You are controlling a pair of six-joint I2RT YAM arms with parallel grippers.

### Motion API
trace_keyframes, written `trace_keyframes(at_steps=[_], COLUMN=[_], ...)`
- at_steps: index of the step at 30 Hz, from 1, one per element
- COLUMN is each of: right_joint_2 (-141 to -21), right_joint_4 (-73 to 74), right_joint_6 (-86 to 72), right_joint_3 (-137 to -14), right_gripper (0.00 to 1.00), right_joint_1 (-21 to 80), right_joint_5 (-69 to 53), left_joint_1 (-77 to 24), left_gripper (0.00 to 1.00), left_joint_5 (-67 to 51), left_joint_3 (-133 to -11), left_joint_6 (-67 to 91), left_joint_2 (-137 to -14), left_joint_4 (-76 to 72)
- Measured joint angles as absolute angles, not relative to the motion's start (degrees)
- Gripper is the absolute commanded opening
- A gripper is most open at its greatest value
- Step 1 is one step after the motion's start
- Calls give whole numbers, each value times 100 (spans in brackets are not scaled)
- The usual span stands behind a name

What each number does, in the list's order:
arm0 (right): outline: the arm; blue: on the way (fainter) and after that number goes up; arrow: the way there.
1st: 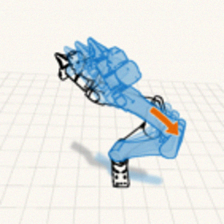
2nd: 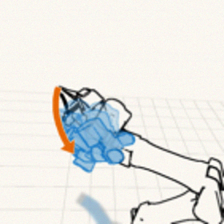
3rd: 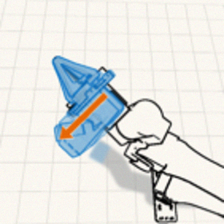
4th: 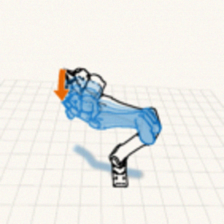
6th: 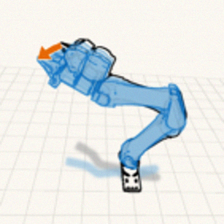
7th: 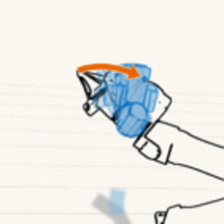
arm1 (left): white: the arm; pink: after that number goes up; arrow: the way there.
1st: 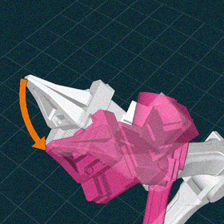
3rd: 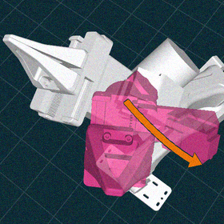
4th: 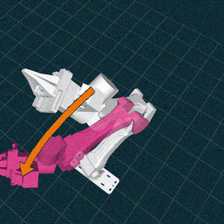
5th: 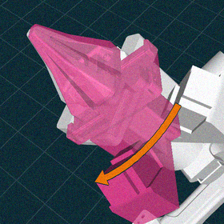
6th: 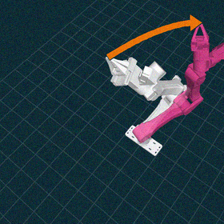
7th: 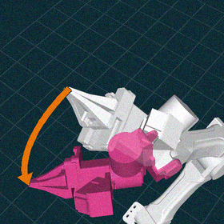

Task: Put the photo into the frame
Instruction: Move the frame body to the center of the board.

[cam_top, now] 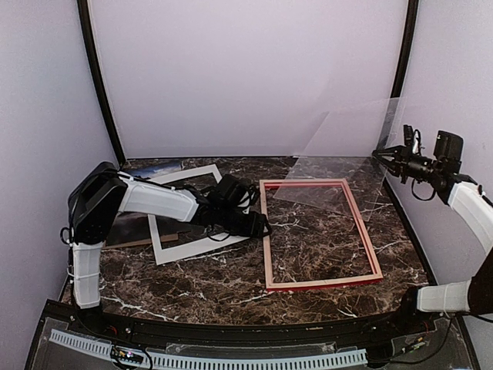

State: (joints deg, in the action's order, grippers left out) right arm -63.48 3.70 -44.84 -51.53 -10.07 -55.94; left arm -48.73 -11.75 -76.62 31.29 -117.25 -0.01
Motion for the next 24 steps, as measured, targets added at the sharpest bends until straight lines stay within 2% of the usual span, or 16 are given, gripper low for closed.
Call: trace_keyframes(at_steps=[3,8,16,24], right_joint_2=[-6351,-6353,-6353,-6353], right_joint_4=[314,237,222,425], right_joint_6=[-4574,-4661,-4678,-4515], right_joint_3=[-5153,-5153,-5153,-5122], right_gripper=[0,0,0,0], right_joint_1=[-1094,-1127,-1131,-1131], right_joint_5=[-5642,-5723,-5725,-5719], left_joint_1=[-4958,-5019,-5054,-5142], left_gripper=[71,57,39,31], left_joint_5=[-982,-716,-202,314], left_joint_3=[-8101,-8595,-8646,-8460], left_joint_6=[3079,3000,3026,3133], left_joint_2=[-12156,-12499,-12551,-12444], left_joint_4=[305,458,598,615])
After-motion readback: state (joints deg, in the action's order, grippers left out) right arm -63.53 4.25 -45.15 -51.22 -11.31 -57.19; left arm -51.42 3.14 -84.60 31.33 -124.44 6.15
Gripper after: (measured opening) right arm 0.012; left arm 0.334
